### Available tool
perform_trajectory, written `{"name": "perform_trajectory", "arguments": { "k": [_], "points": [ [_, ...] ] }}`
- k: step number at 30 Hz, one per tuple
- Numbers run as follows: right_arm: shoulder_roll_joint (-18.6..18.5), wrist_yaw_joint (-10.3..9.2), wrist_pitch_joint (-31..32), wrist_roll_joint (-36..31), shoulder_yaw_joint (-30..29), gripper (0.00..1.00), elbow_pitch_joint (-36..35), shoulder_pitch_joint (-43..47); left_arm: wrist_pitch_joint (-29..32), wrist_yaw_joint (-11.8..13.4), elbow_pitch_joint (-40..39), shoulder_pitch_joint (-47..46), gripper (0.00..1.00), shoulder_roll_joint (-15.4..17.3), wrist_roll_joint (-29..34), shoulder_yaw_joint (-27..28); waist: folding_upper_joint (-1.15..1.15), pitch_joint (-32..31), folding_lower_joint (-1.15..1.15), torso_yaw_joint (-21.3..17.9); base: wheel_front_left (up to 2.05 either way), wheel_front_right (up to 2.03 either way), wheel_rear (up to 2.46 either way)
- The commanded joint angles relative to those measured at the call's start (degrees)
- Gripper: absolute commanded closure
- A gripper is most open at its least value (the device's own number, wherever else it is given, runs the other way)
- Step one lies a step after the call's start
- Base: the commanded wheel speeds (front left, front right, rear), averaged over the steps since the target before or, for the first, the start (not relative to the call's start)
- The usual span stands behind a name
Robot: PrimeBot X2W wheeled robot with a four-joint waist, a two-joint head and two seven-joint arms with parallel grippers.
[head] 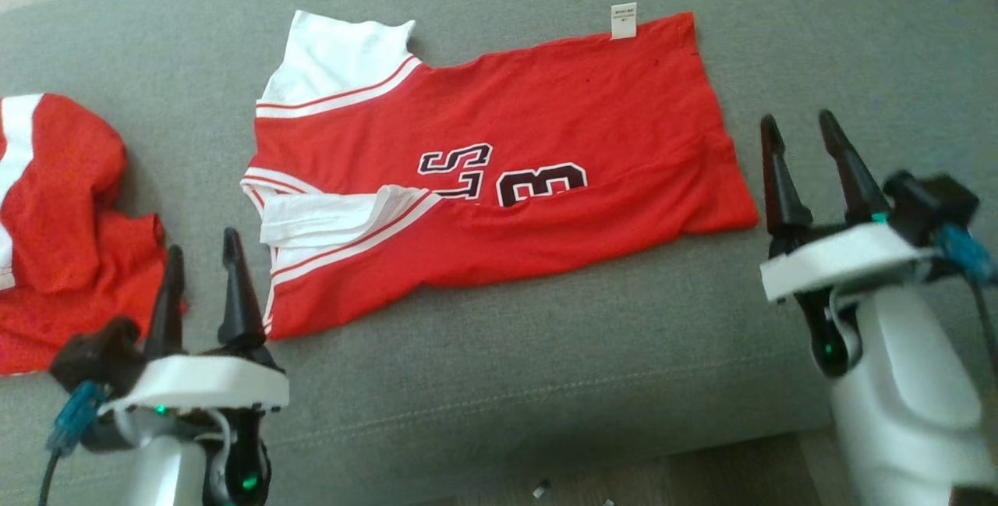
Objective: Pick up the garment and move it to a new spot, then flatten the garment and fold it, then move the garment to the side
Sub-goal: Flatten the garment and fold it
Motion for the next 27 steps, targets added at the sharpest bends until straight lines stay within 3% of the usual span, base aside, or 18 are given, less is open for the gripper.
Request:
{"name": "perform_trajectory", "arguments": {
  "k": [1, 7, 16, 27],
  "points": [
    [2.7, 0.36, -0.6, -3.9, -2.7, 0.0, -6.4, 3.1, -0.7, -1.1, -2.6, -0.6, 0.0, -0.6, 2.2, 3.9, 0.0, 0.0, 0.0, -0.2, 0.0, 0.0, 0.0],
    [6.9, 0.36, -0.6, -12.7, -7.3, 0.0, -16.5, 12.0, -0.7, -3.3, -1.4, 0.7, 0.0, -2.1, 6.8, 5.1, 0.0, 0.0, 0.0, -0.3, 0.0, 0.0, 0.0],
    [8.4, 0.36, -0.5, -13.9, -6.8, 0.0, -19.5, 14.2, -0.7, -0.5, 6.1, -1.8, 0.0, -2.1, 7.4, 2.6, 0.0, 0.0, 0.0, -1.7, 0.0, 0.0, 0.0],
    [8.8, 0.36, 0.2, -13.7, -6.3, 0.0, -20.4, 14.1, -0.7, 2.3, 23.0, -7.2, 0.0, -2.1, 7.3, 2.6, 0.0, 0.4, 0.0, -4.5, 0.0, 0.0, 0.0]
  ]
}}
